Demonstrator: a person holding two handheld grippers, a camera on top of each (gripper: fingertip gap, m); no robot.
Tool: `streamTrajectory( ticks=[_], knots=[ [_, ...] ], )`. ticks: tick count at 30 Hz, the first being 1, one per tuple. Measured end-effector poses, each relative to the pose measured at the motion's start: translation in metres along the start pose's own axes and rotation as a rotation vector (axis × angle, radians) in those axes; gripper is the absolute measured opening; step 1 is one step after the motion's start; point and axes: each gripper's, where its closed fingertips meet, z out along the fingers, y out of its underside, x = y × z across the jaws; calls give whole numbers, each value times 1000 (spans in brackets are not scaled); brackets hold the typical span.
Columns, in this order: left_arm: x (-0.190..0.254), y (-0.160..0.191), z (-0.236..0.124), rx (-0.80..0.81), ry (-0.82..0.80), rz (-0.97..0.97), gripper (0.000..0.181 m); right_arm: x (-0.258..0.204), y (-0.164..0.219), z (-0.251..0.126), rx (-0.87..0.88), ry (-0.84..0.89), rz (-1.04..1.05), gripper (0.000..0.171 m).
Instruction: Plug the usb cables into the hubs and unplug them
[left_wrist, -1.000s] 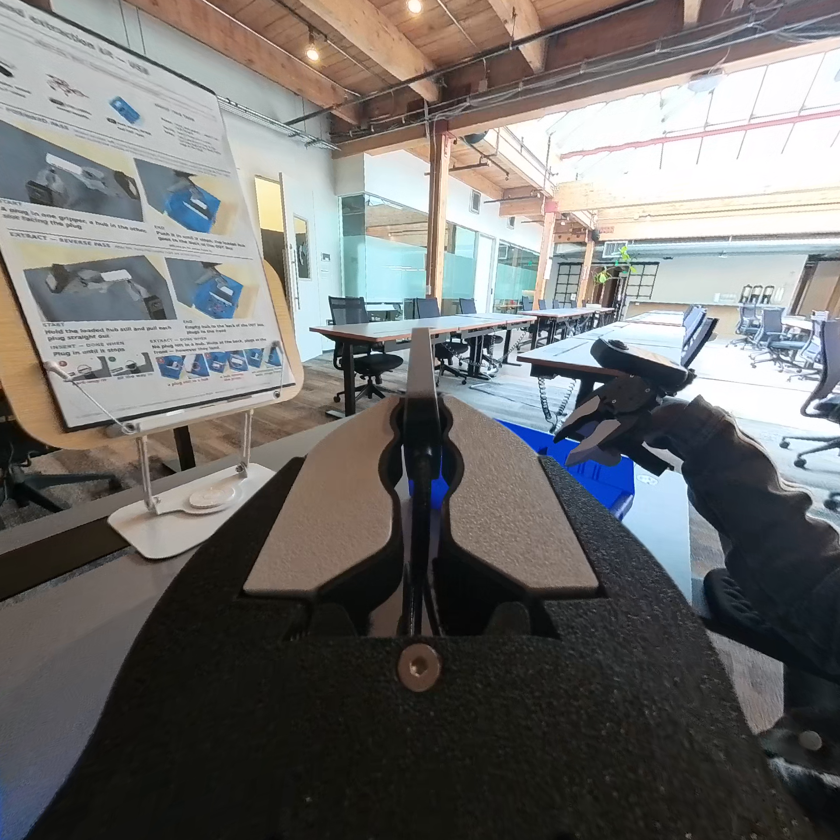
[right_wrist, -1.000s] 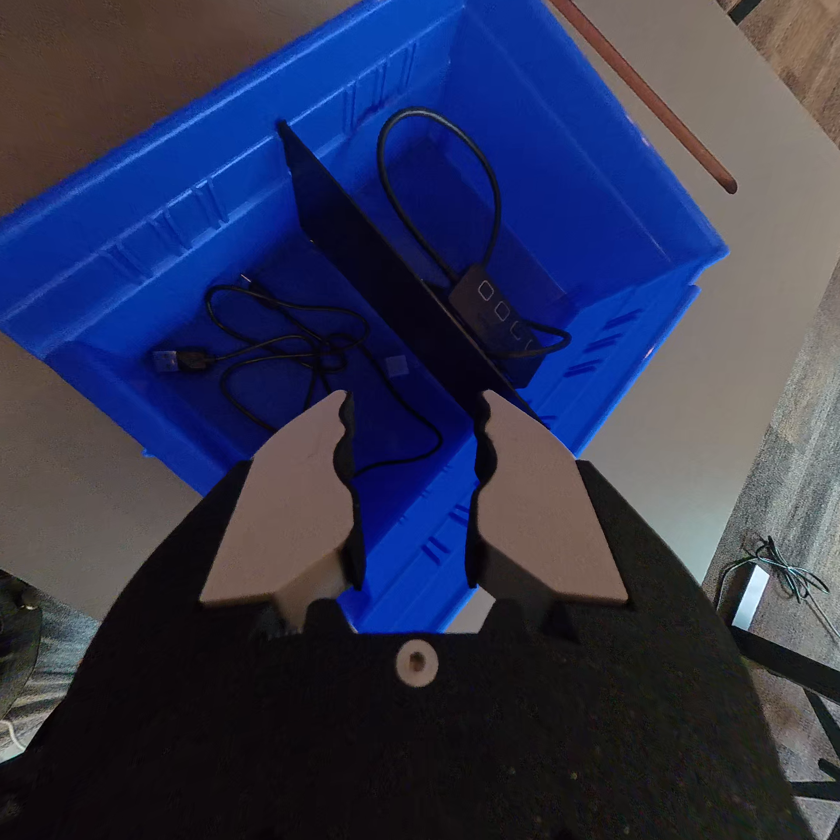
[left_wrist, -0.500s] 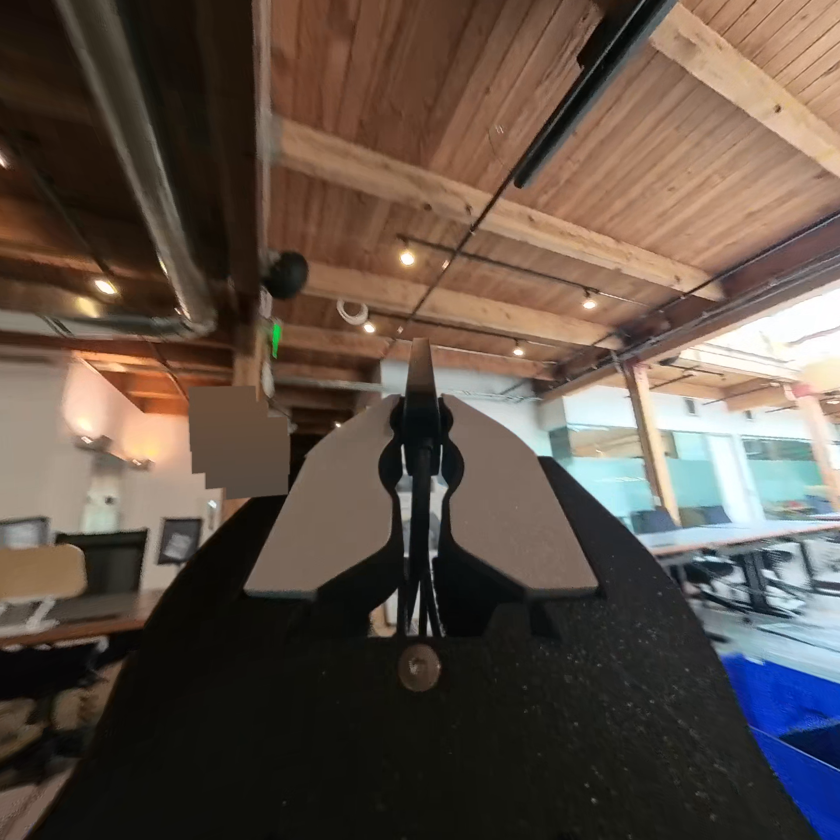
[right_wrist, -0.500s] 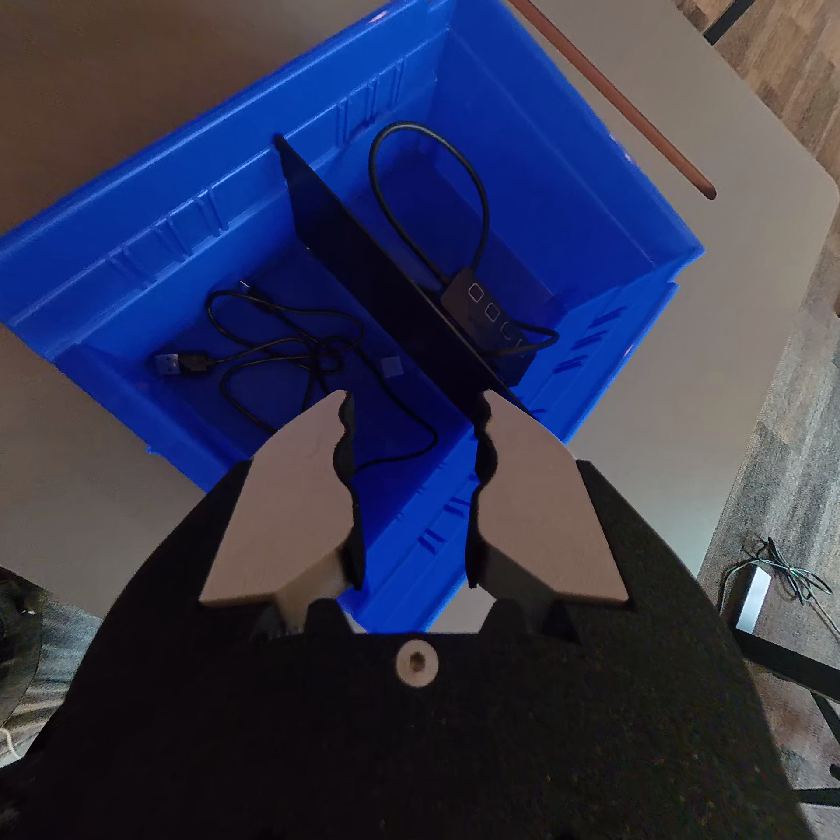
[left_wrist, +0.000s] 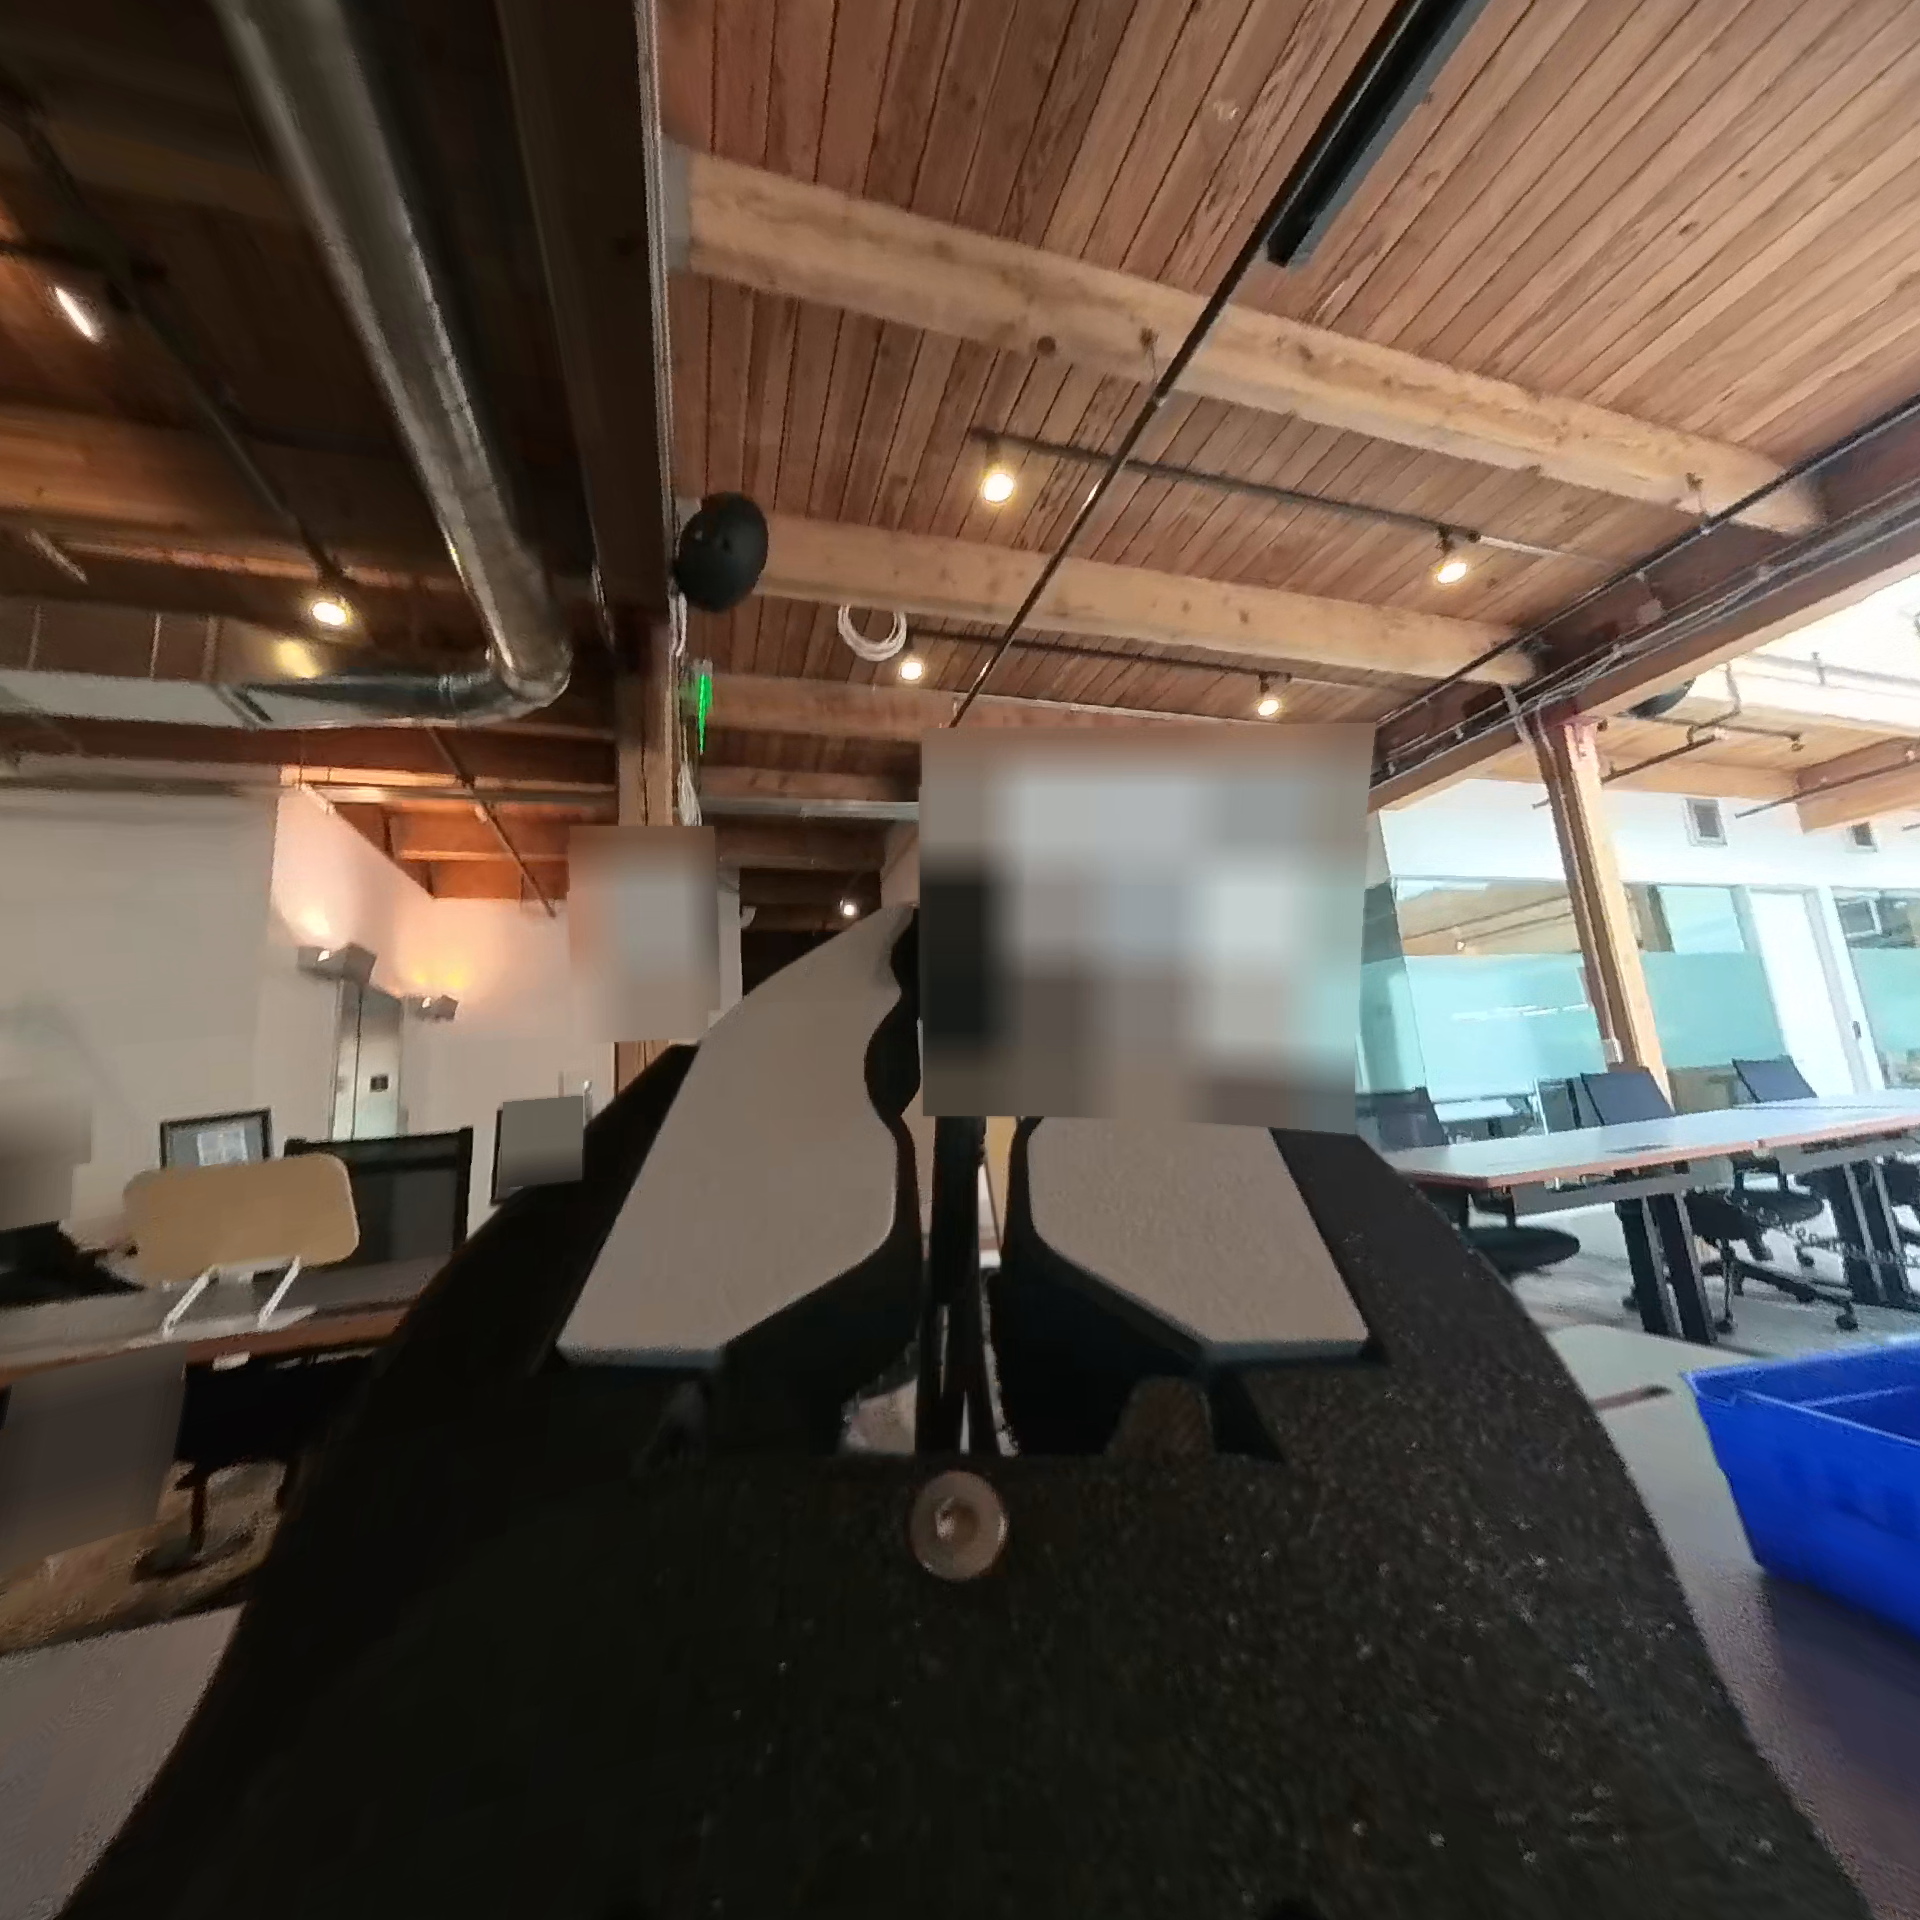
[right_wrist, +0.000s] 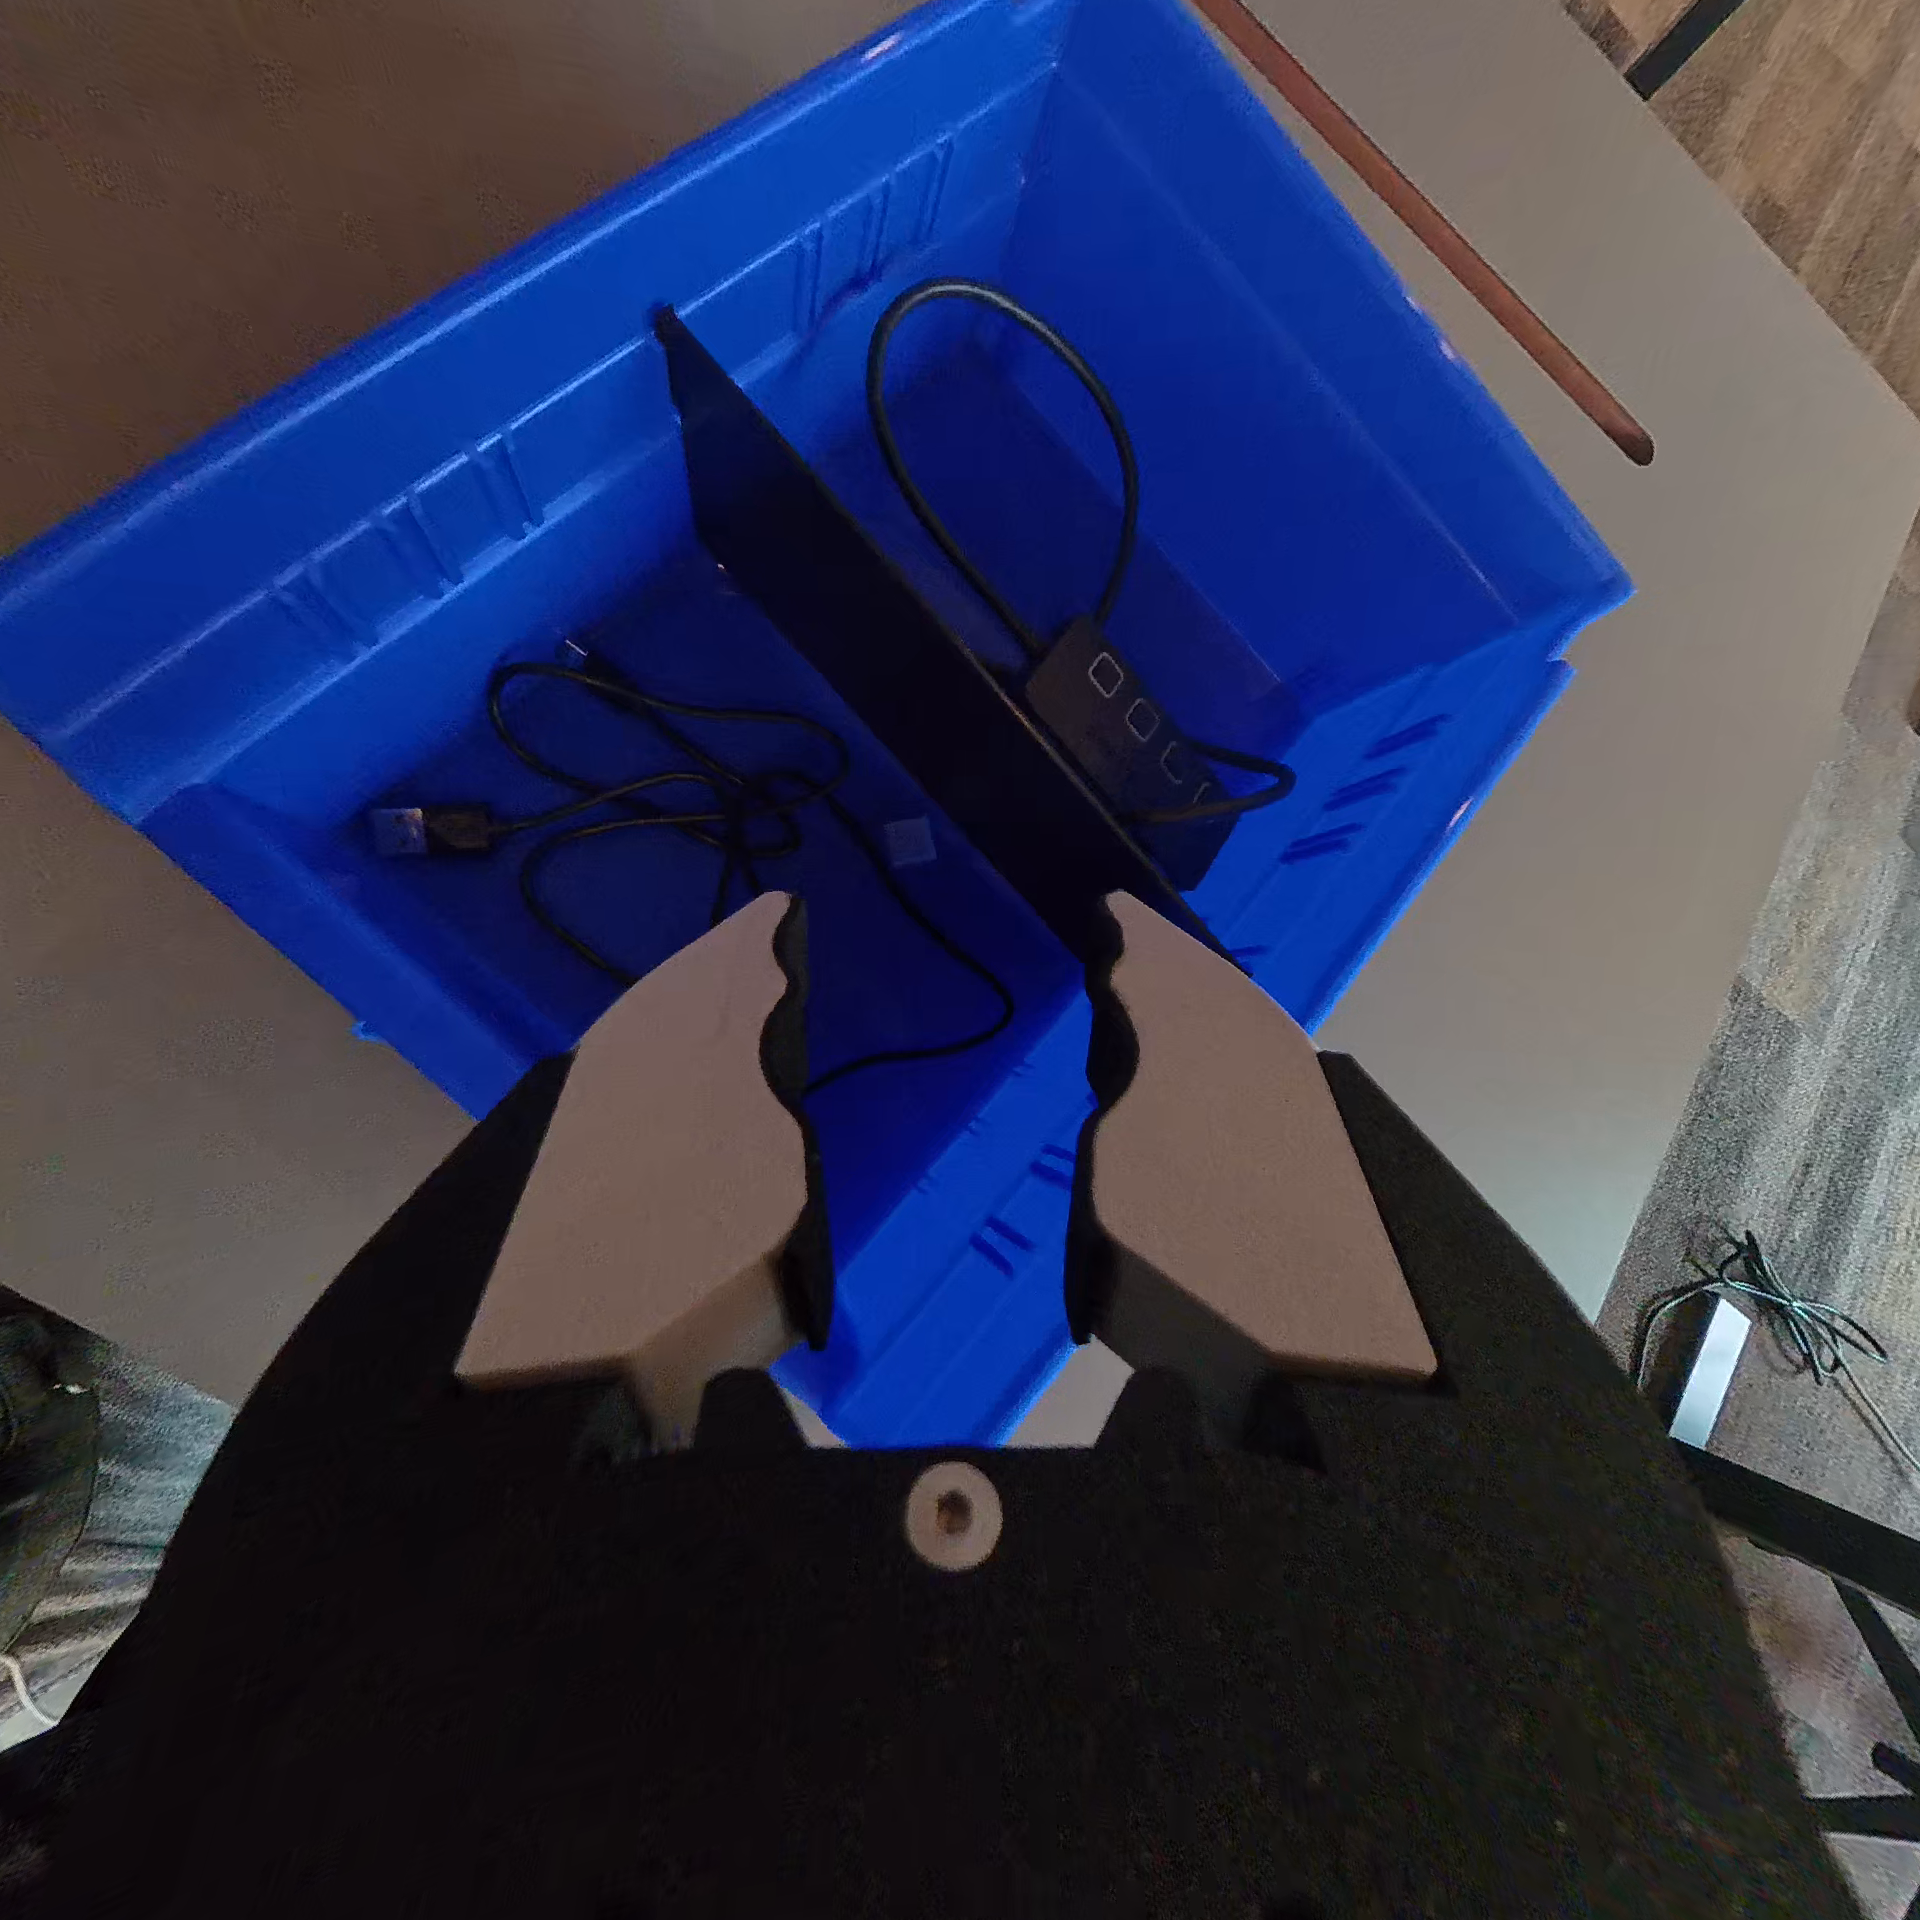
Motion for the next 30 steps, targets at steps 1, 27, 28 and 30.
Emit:
streamTrajectory(
  ticks=[1,27,28,30],
  knots=[
    [-3,3,-1,13,-7,-8,12,0,0,0,-1,0,1,51],
    [-56,251,-93,-1142,-329,-353,56,-6,1,11,-42,-14,-27,53],
    [-58,249,-95,-1168,-333,-286,62,-6,1,10,-40,-13,-27,53],
    [-65,244,-96,-1199,-355,-149,70,-5,0,10,-38,-11,-25,53]
  ],
)
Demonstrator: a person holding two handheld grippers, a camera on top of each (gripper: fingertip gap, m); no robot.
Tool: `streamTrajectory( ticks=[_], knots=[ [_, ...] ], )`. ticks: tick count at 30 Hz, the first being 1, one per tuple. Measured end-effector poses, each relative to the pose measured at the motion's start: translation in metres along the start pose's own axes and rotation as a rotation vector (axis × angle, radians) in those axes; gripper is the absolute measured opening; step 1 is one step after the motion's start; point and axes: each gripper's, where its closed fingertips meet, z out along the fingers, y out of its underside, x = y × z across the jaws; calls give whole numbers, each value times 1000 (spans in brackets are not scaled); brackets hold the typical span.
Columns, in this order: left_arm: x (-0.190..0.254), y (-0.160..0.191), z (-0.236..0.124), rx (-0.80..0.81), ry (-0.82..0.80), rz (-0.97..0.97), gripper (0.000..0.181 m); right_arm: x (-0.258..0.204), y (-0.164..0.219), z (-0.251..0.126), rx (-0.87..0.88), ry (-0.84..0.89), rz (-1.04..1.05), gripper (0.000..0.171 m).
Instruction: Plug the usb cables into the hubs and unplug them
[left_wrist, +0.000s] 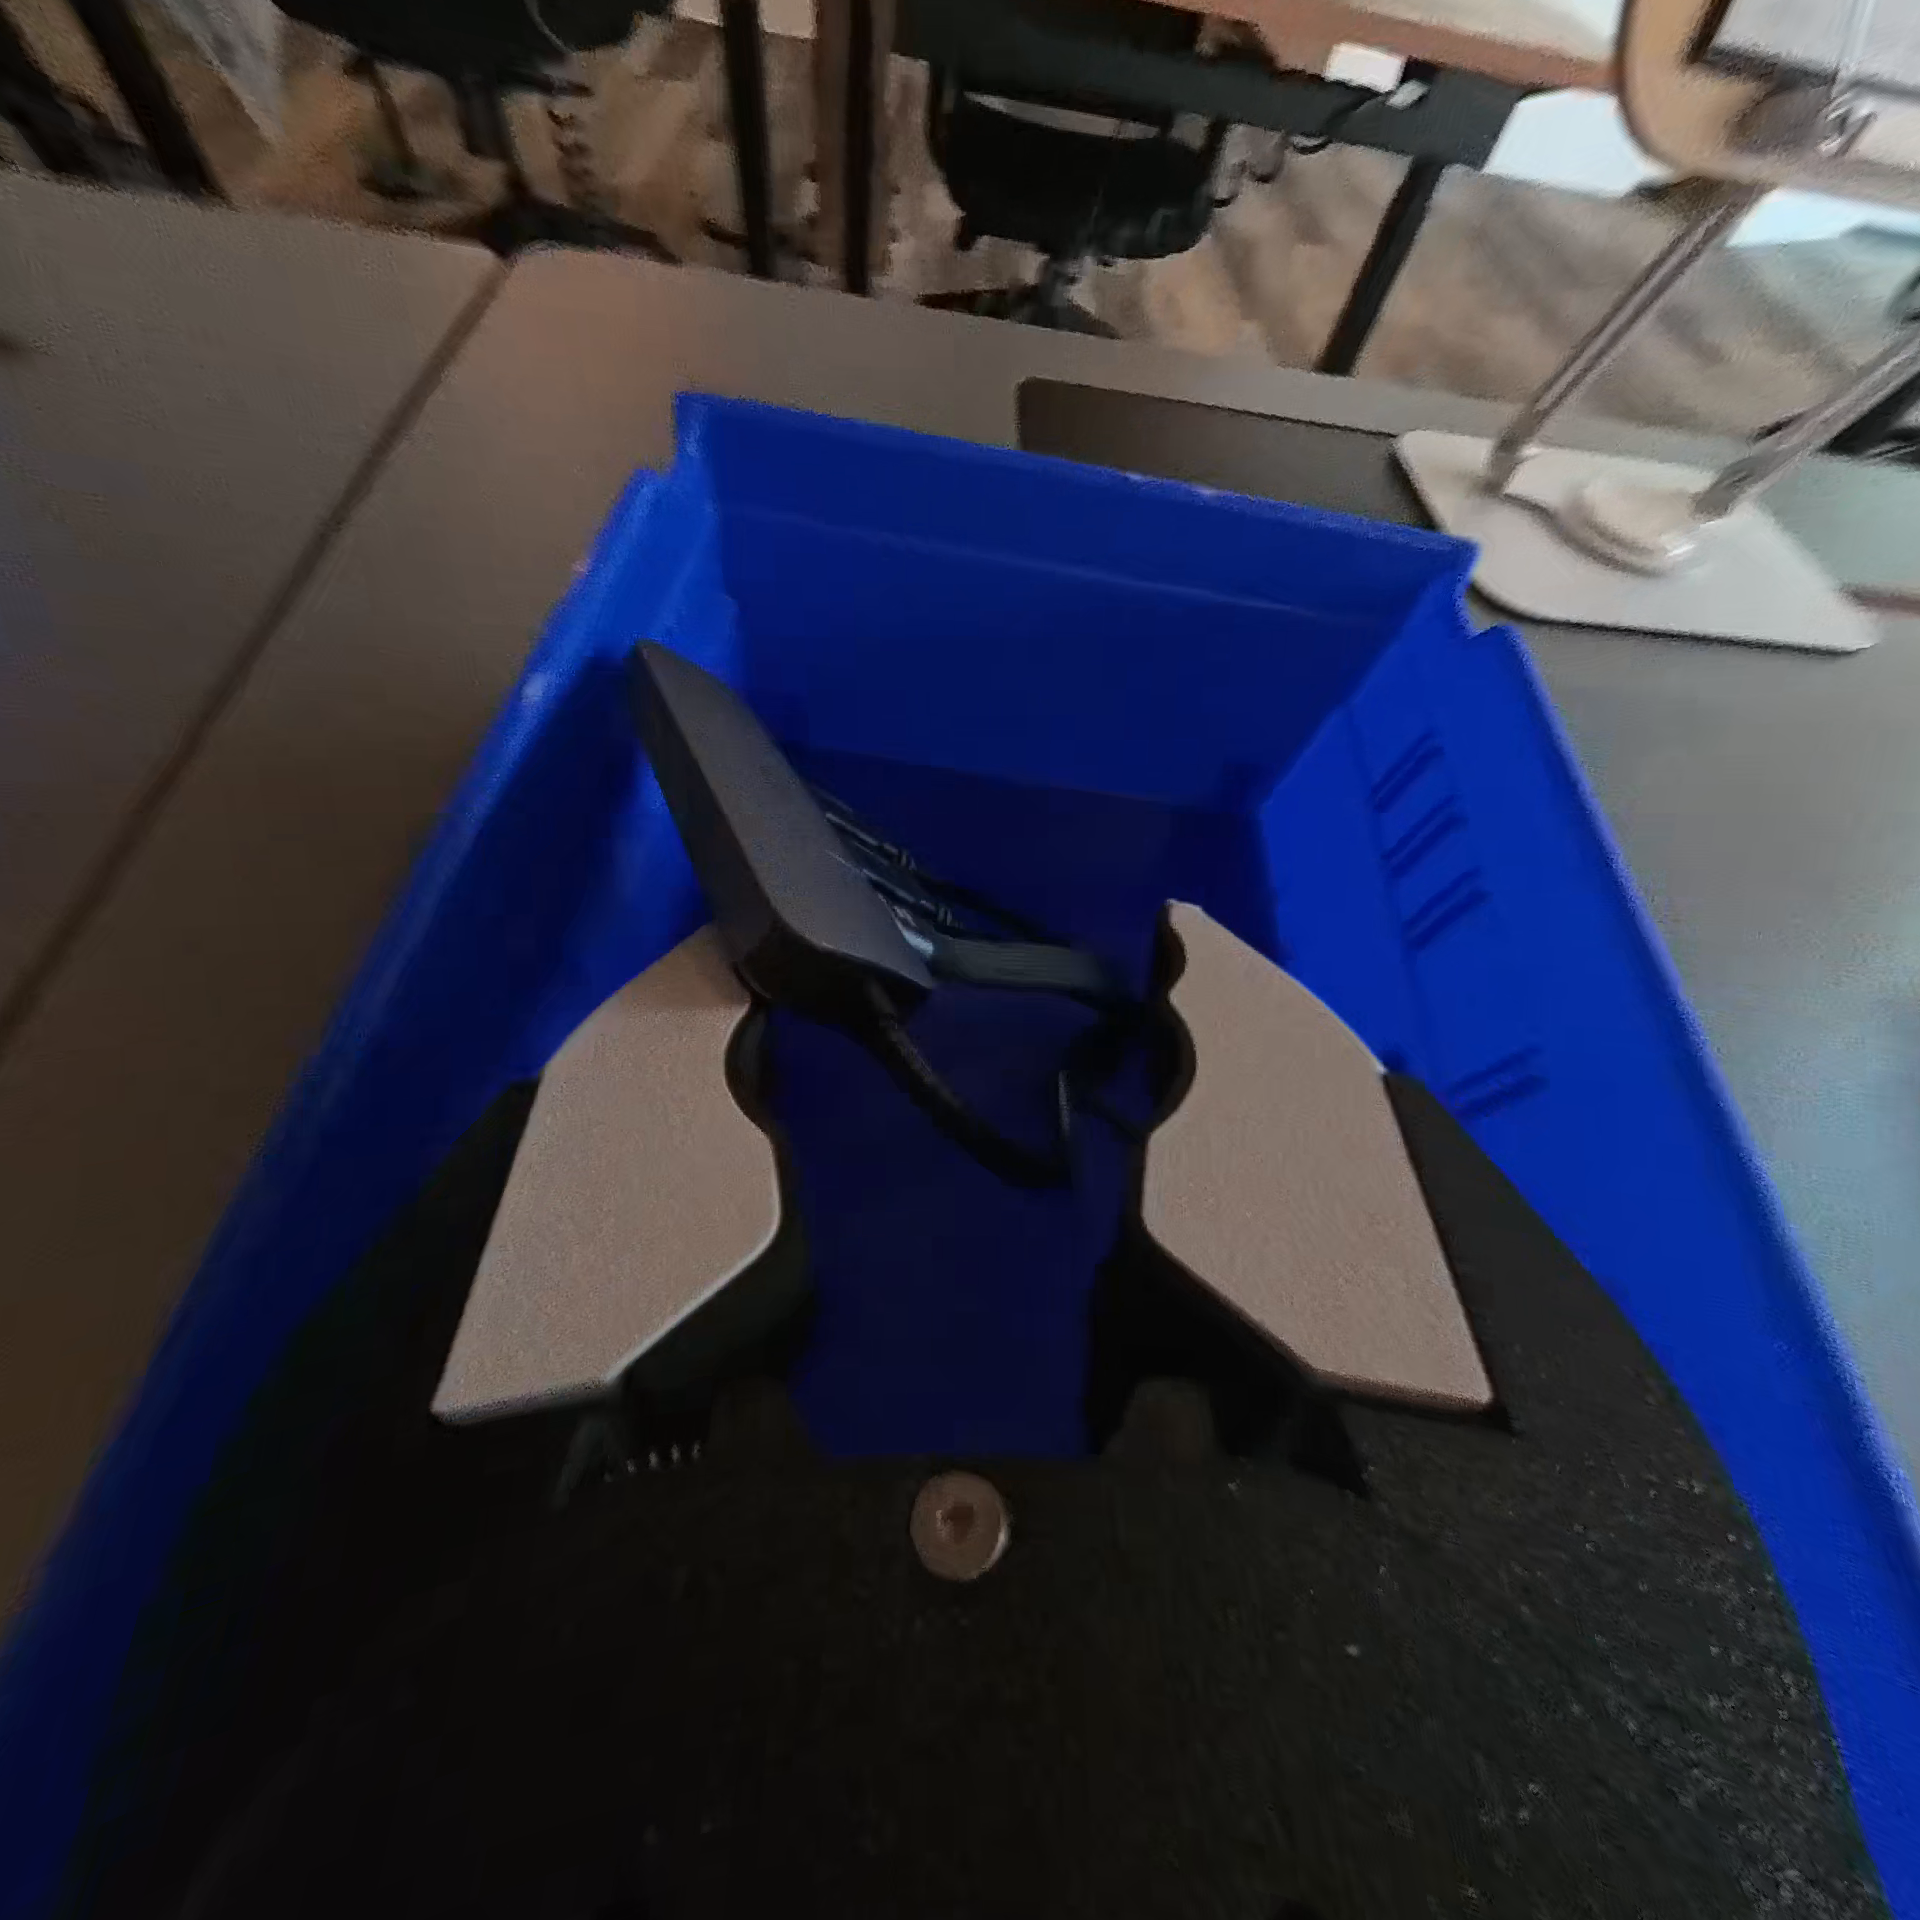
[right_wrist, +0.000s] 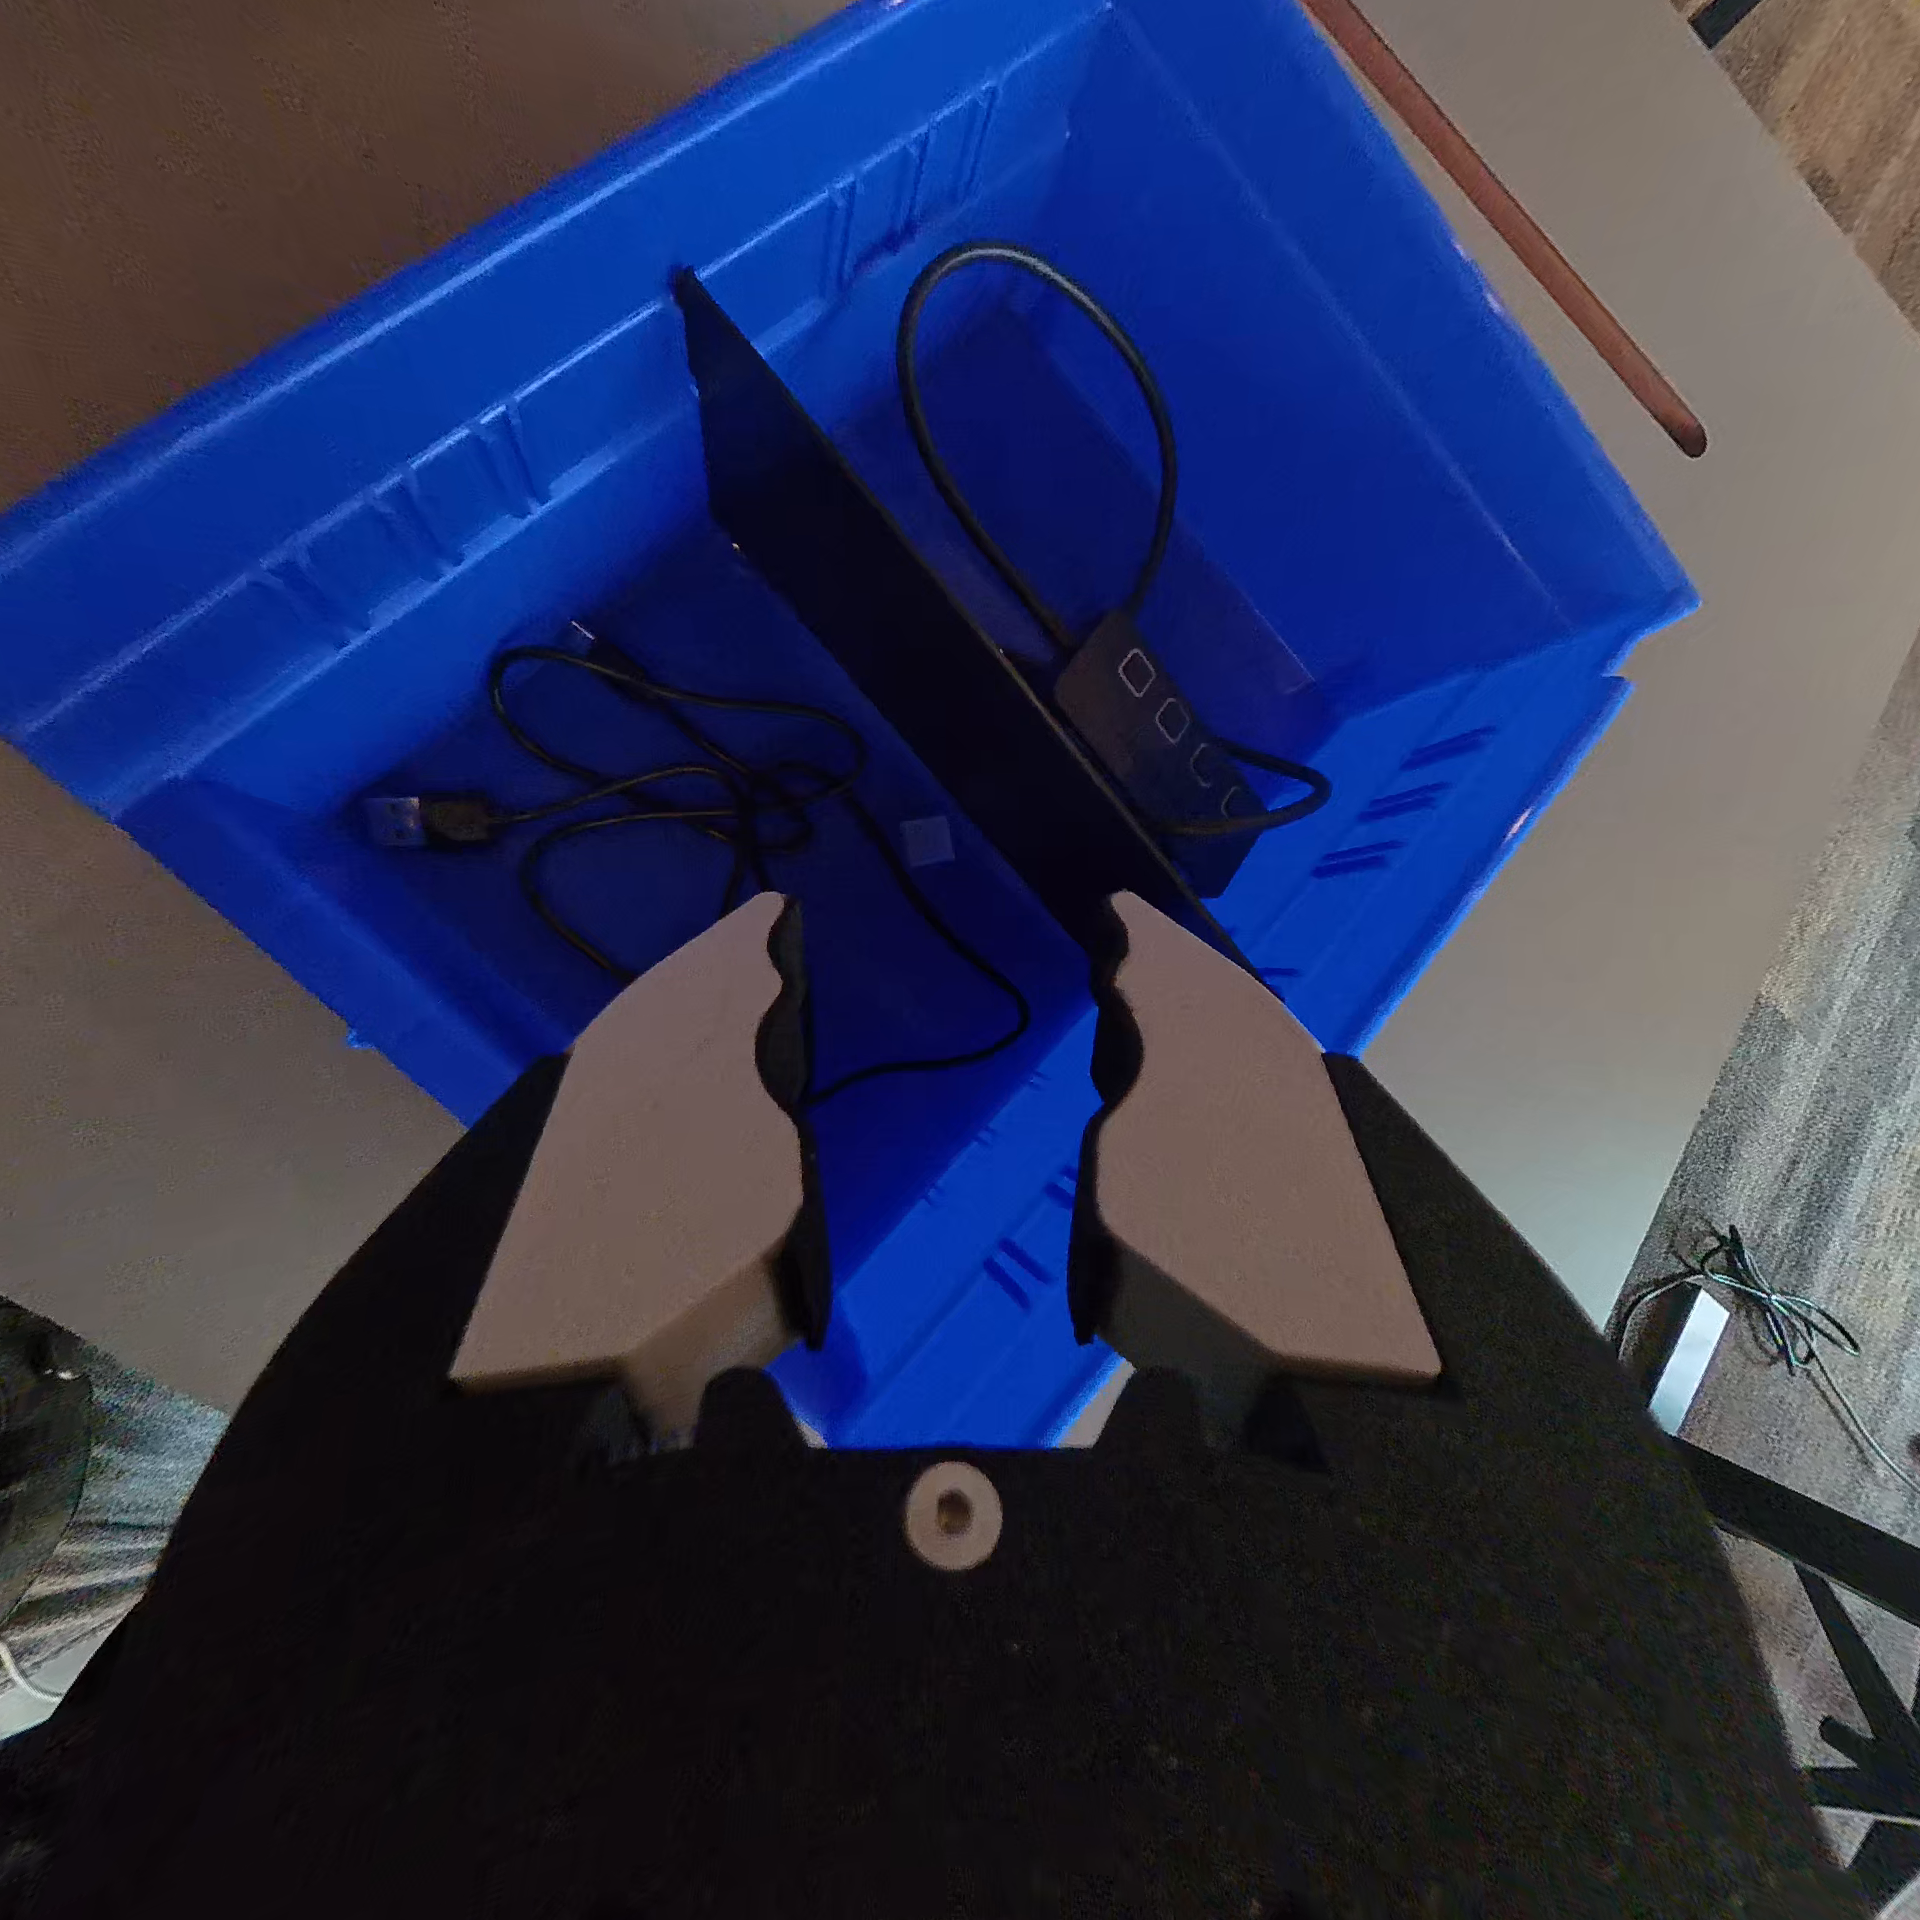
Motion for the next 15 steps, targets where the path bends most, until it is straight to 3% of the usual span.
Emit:
streamTrajectory(
  ticks=[3,6,12,15],
  knots=[
    [-1,-12,-11,41,-65,117,70,1,0,-1,1,3,2,53],
    [9,-16,-19,45,-21,175,72,1,1,-2,3,5,4,53],
    [14,-17,-25,46,1,263,102,1,1,-4,6,8,2,53],
    [21,-31,-40,125,41,280,101,2,1,-4,6,10,5,53]
  ],
)
